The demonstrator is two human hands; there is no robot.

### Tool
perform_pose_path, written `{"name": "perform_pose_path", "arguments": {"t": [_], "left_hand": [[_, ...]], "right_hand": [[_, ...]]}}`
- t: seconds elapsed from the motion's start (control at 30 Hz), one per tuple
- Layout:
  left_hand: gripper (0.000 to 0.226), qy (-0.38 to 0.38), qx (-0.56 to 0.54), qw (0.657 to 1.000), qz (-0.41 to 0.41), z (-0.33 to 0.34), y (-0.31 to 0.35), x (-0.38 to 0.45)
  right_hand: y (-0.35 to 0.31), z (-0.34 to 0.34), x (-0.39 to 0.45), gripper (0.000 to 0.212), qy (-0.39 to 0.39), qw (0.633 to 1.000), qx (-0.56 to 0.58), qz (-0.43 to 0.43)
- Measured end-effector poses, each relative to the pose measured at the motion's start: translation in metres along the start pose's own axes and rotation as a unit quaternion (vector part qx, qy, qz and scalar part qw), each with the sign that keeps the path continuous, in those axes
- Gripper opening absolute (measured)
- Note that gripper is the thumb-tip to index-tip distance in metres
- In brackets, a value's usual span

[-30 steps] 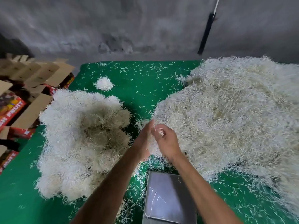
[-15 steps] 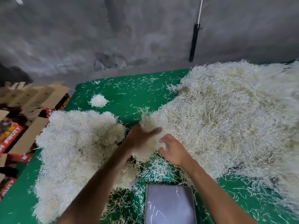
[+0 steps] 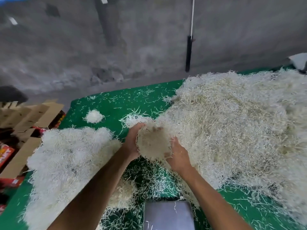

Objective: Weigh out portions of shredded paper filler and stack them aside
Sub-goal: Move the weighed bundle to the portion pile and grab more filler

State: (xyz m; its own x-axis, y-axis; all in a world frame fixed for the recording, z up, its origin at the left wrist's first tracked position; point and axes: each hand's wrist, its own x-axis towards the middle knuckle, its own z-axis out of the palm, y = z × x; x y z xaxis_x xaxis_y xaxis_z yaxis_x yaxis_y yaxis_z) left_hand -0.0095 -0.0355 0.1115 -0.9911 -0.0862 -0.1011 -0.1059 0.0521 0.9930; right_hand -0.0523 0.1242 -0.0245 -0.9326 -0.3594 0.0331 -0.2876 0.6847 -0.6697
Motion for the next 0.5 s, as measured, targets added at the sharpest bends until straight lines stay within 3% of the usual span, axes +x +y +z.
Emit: {"name": "perform_pose_path", "arguments": {"t": [0.07, 0.13, 0.23, 0.37, 0.43, 0.5], "left_hand": [[0.015, 0.025, 0.096, 0.995, 0.021, 0.006, 0.006, 0.002], [0.005, 0.07, 0.096, 0.993, -0.002, 0.009, 0.013, 0.01], [0.017, 0.169, 0.027, 0.981, -0.089, 0.013, 0.028, 0.02], [0.064, 0.184, 0.032, 0.974, -0.127, 0.024, 0.039, 0.029], [0.033, 0.168, 0.054, 0.976, -0.13, 0.034, 0.042, 0.033], [0.012, 0.146, 0.107, 0.975, -0.126, 0.048, 0.039, 0.032]], "right_hand": [[0.0, -0.006, 0.003, 0.043, 0.013, 0.999, -0.042, 0.026], [-0.002, -0.021, 0.008, 0.025, 0.029, 0.997, -0.072, 0.024], [-0.008, -0.043, 0.013, 0.035, 0.048, 0.995, -0.081, 0.034], [-0.03, -0.051, 0.015, 0.066, 0.082, 0.995, 0.046, 0.04], [-0.032, -0.045, 0.022, 0.08, 0.058, 0.987, 0.142, 0.052], [-0.023, -0.05, 0.028, 0.062, 0.071, 0.976, 0.196, 0.07]]}}
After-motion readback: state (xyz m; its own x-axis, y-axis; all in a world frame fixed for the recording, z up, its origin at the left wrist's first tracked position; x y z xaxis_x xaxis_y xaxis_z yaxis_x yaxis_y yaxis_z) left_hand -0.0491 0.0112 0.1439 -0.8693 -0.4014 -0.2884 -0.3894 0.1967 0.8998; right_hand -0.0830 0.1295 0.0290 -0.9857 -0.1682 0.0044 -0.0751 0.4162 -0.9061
